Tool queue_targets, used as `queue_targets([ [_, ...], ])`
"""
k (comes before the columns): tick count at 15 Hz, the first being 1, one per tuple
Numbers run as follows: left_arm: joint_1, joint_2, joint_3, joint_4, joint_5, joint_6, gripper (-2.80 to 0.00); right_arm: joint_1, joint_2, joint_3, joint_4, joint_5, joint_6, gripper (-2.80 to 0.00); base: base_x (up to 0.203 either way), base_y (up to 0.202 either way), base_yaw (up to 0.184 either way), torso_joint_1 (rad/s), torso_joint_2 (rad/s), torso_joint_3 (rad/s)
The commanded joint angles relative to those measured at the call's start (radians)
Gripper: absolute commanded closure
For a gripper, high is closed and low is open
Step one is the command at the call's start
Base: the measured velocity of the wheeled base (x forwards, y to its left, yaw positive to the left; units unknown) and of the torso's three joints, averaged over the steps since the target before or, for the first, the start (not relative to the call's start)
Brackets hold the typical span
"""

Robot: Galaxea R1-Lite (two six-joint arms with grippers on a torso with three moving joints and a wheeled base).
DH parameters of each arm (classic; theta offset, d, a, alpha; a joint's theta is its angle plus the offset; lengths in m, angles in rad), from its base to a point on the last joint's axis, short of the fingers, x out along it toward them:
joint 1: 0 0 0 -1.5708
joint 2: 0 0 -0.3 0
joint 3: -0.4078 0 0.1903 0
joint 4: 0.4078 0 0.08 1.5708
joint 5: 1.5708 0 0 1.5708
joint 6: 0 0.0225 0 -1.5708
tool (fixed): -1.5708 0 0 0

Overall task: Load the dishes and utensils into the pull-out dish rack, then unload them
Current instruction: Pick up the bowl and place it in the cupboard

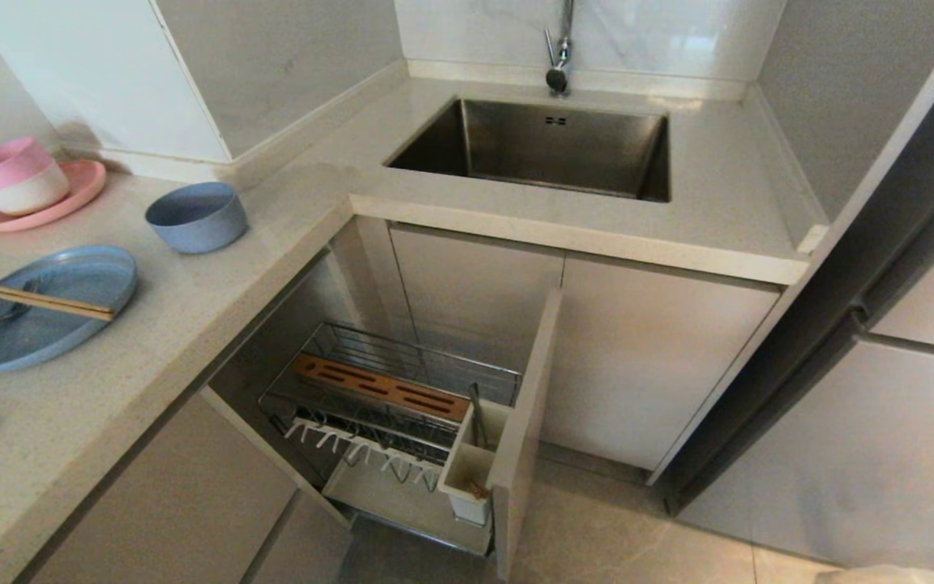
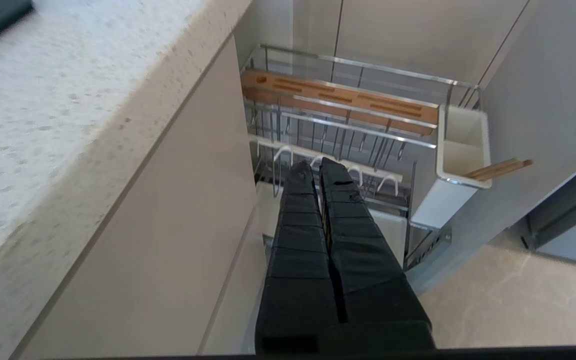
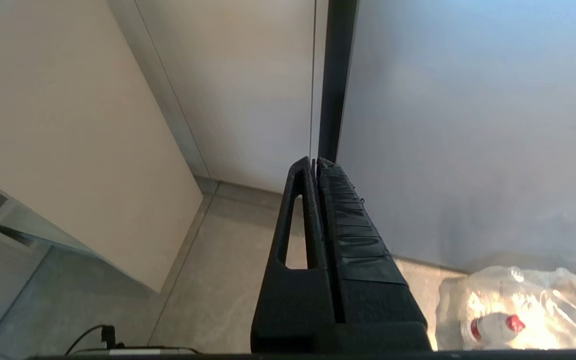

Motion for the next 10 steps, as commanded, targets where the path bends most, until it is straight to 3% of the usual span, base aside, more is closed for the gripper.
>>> queue_targets([
  [1,0.0,-0.001,0.001,0.0,0.0,0.0,0.0,0.0,0.002,0.0,0.0,0.0,0.0,0.0,0.0,0.0,0.0,0.001,0.0,-0.202],
  [10,0.0,-0.001,0.0,0.001,0.0,-0.001,0.0,0.0,0.0,0.0,0.0,0.0,0.0,0.0,0.0,0.0,0.0,0.002,0.0,-0.177],
])
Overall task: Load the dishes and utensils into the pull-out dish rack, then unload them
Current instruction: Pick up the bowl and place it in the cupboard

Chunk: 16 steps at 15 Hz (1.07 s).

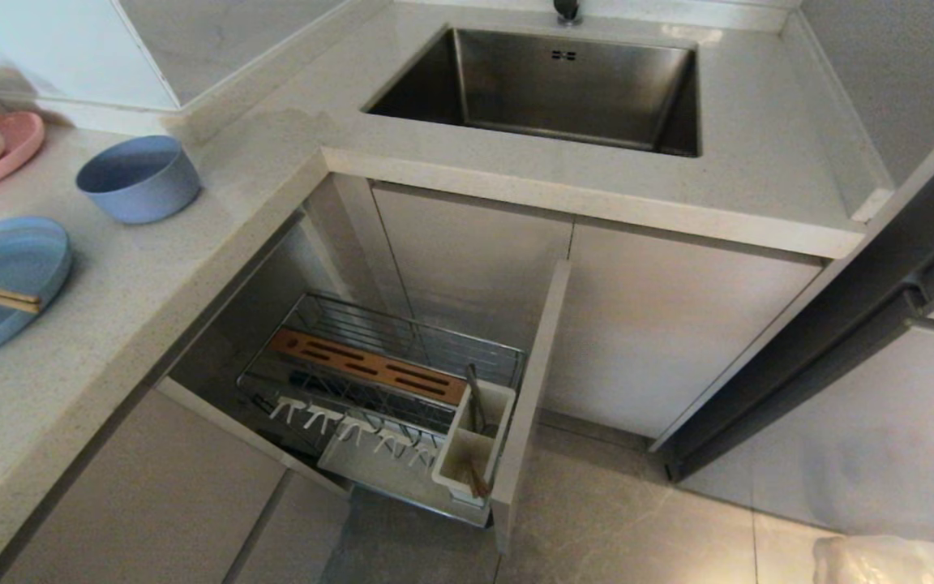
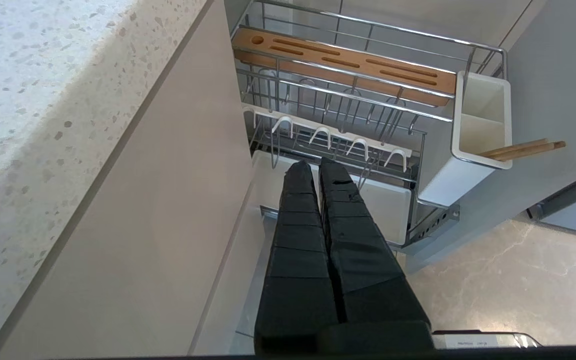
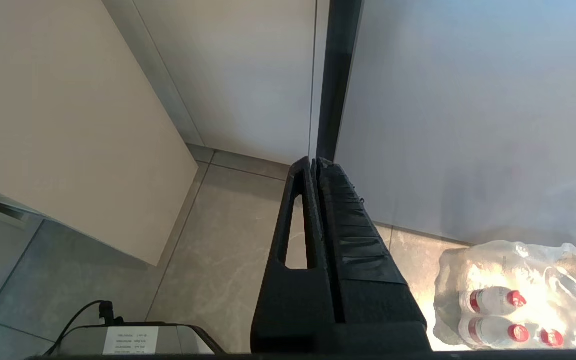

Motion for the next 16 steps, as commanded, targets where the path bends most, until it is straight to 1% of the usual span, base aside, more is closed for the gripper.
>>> queue_targets([
  [1,0.0,-0.002,0.001,0.0,0.0,-0.001,0.0,0.0,0.001,0.0,0.0,0.0,0.0,0.0,0.0,0.0,0.0,-0.007,0.01,-0.046],
  [7,0.0,-0.002,-0.006,-0.007,-0.001,0.004,0.0,0.0,0.001,0.0,0.0,0.0,0.0,0.0,0.0,0.0,0.0,0.0,0.0,0.0],
  [8,0.0,-0.002,-0.05,-0.005,0.001,-0.002,0.0,0.0,0.001,0.0,0.0,0.0,0.0,0.0,0.0,0.0,0.0,0.0,0.0,0.0],
  [10,-0.001,0.016,-0.233,0.052,0.004,-0.019,0.0,0.0,0.001,0.0,0.0,0.0,0.0,0.0,0.0,0.0,0.0,0.0,0.0,0.0],
  [12,-0.001,0.08,-0.478,0.181,0.008,-0.025,0.0,0.0,0.0,0.0,0.0,0.0,0.0,0.0,0.0,0.0,0.0,0.0,0.0,0.0],
  [14,0.002,0.236,-0.697,0.263,0.012,-0.025,0.0,0.0,0.002,0.0,0.0,0.0,0.0,0.0,0.0,0.0,0.0,0.0,0.0,0.0],
  [16,0.012,0.452,-0.891,0.272,0.017,-0.017,0.0,0.0,0.001,0.0,0.0,0.0,0.0,0.0,0.0,0.0,0.0,0.0,0.0,0.0],
])
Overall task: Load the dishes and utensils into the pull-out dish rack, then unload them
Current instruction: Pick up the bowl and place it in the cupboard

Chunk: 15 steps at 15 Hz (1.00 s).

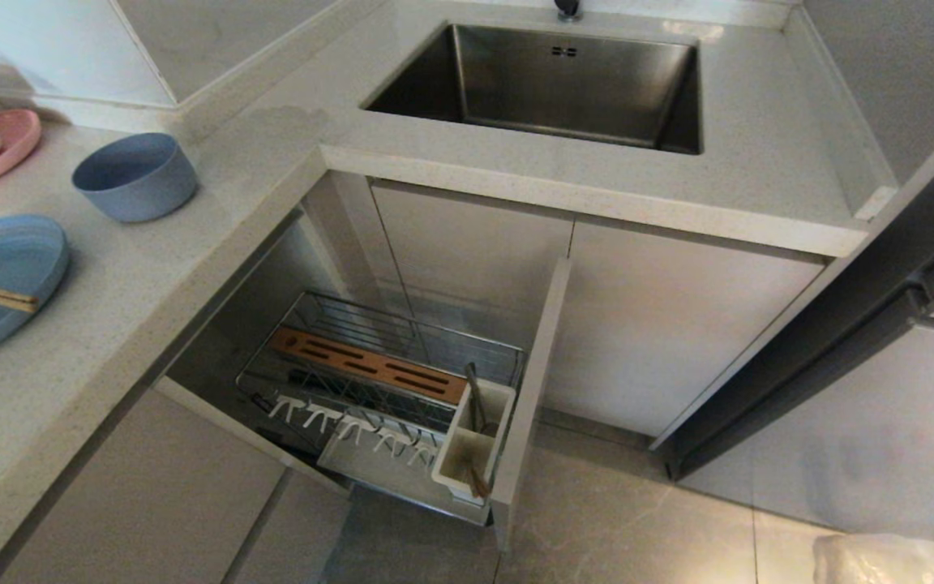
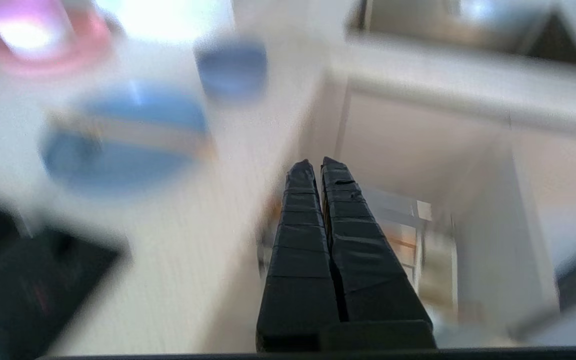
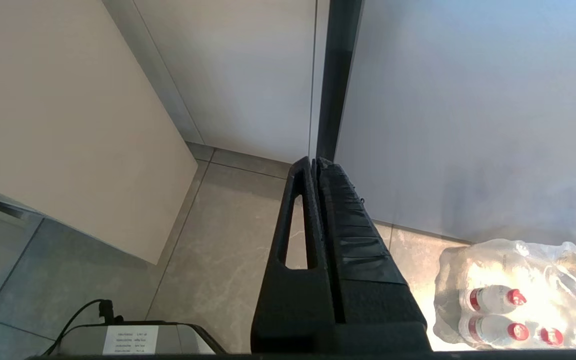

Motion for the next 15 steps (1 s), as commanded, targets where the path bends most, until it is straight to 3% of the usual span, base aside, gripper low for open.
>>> queue_targets([
  [1,0.016,0.266,-0.153,-0.013,0.008,0.002,0.0,0.0,0.001,0.0,0.0,0.0,0.0,0.0,0.0,0.0,0.0,0.0,0.0,0.0],
  [4,0.059,0.587,-0.39,-0.116,0.059,0.003,0.0,0.0,0.001,0.0,0.0,0.0,0.0,0.0,0.0,0.0,0.0,0.0,0.0,0.0],
  [9,0.037,1.05,-0.694,-0.211,0.185,-0.046,0.0,0.0,0.002,0.0,0.0,0.0,0.0,0.0,0.0,0.0,0.0,0.0,0.0,0.0],
  [13,0.065,1.304,-0.796,-0.233,0.219,-0.149,0.0,0.0,0.001,0.0,0.0,0.0,0.0,0.0,0.0,0.0,0.0,0.0,0.0,0.0],
  [15,0.07,1.39,-0.834,-0.232,0.221,-0.172,0.0,0.0,0.0,0.0,0.0,0.0,0.0,0.0,0.0,0.0,0.0,0.0,0.0,0.0],
])
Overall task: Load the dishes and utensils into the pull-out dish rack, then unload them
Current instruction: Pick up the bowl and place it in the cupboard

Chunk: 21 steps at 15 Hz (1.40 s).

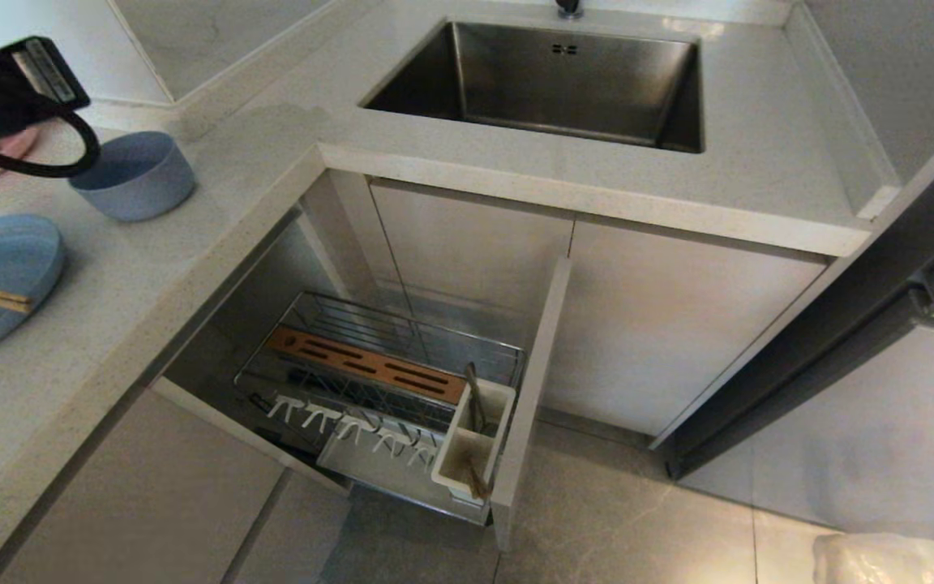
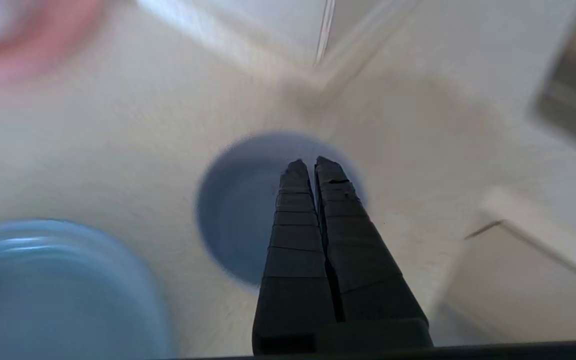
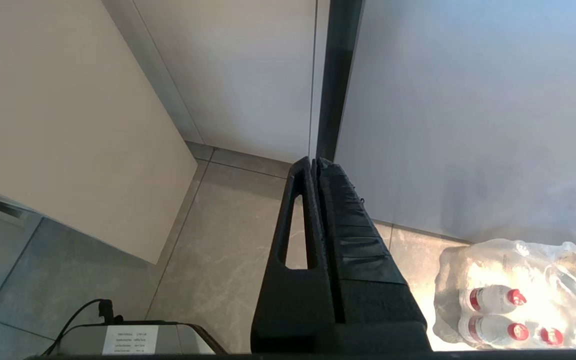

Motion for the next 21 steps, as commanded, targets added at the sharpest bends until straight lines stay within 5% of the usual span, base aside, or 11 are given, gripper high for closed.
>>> queue_targets([
  [1,0.003,0.116,-0.022,-0.001,0.0,-0.004,0.0,0.0,0.001,0.0,0.0,0.0,0.0,0.0,0.0,0.0,0.0,0.0,0.0,0.0],
  [7,0.005,0.142,-0.047,-0.005,-0.018,-0.006,0.0,0.0,0.002,0.0,0.0,0.0,0.0,0.0,0.0,0.0,0.0,0.0,0.0,0.0],
  [8,0.005,0.142,-0.047,-0.005,-0.018,-0.006,-2.8,0.0,0.001,0.0,0.0,0.0,0.0,0.0,0.0,0.0,0.0,0.0,0.0,0.0],
  [21,-0.015,0.193,-0.099,0.005,-0.021,-0.006,-2.8,0.0,0.001,0.0,0.0,0.0,0.0,0.0,0.0,0.0,0.0,0.0,0.0,0.0],
])
